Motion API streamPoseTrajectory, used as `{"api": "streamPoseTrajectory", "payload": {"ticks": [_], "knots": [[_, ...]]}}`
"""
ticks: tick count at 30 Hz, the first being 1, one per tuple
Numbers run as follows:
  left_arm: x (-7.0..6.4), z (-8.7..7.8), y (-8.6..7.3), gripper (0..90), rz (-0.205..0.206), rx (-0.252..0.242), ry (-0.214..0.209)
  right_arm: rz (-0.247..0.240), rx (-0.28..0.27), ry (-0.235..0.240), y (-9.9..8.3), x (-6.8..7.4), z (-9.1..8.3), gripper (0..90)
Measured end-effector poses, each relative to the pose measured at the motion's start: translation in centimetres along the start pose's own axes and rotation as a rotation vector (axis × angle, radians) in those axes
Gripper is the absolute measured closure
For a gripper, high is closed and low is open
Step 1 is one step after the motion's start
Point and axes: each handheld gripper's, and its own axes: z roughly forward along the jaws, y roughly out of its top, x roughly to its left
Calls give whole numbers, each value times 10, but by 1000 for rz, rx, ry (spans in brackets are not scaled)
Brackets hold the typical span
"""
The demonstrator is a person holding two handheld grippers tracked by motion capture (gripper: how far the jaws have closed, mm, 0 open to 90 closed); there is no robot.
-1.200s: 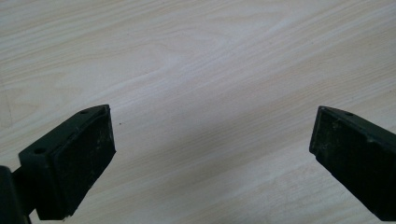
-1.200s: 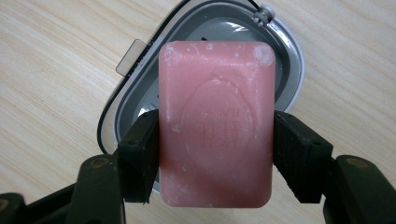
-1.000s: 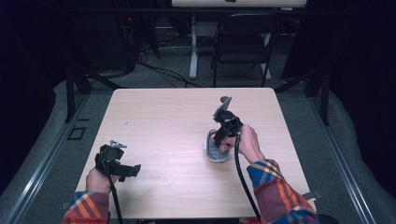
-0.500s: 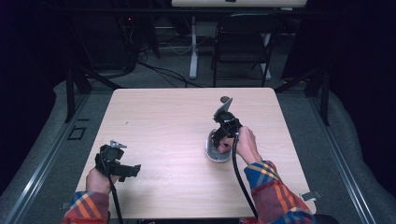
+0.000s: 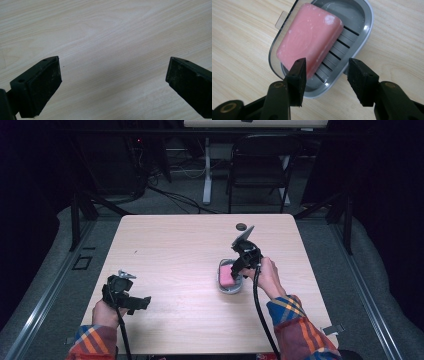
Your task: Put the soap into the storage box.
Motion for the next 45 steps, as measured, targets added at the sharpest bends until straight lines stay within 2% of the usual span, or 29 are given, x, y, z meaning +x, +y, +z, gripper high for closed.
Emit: {"api": "streamPoseTrajectory", "payload": {"ticks": [6, 8, 9, 10, 12, 17, 23, 25, 27, 31, 32, 33, 36, 38, 39, 45], "knots": [[0, 0, 0, 2, 0, 1, -1, -27, -9, -4, -5, 0, -5, 453], [0, 0, 0, 2, 0, 1, -2, -23, -14, -4, -6, 0, -5, 439], [0, 0, 0, 2, 0, 1, -2, -18, -35, -3, -10, -1, -6, 429], [0, 0, 0, 2, 0, 1, -2, -33, -22, -5, -11, -2, -9, 421], [0, 0, 0, 2, 0, 1, -2, -31, -31, -8, -12, -2, -10, 411], [0, 0, 0, 2, 0, 0, -1, -68, -47, -26, -23, -4, -20, 338], [0, 0, 0, 2, -3, -3, -2, -88, -75, -38, -34, -7, -30, 289], [0, 0, 0, 2, -1, -3, -2, -109, -78, -49, -43, -10, -35, 251], [-1, 0, 0, 2, -1, -4, -1, -104, -80, -49, -45, -10, -37, 241], [0, 0, 0, 2, 2, -2, -2, -145, -94, -62, -61, -15, -44, 172], [0, 0, 0, 2, 2, -1, -2, -150, -82, -66, -65, -16, -46, 160], [0, 0, 0, 2, -2, -2, -2, -150, -105, -65, -68, -17, -45, 152], [0, 0, 0, 2, -2, -2, -2, -168, -91, -73, -78, -22, -48, 149], [-1, 0, 0, 2, -2, -3, -1, -154, -115, -49, -86, -25, -49, 147], [-1, 0, 0, 2, -1, -3, -1, -161, -109, -66, -89, -28, -50, 145], [-1, 0, 0, 2, -2, -2, -1, -148, -106, -76, -107, -40, -48, 142]]}}
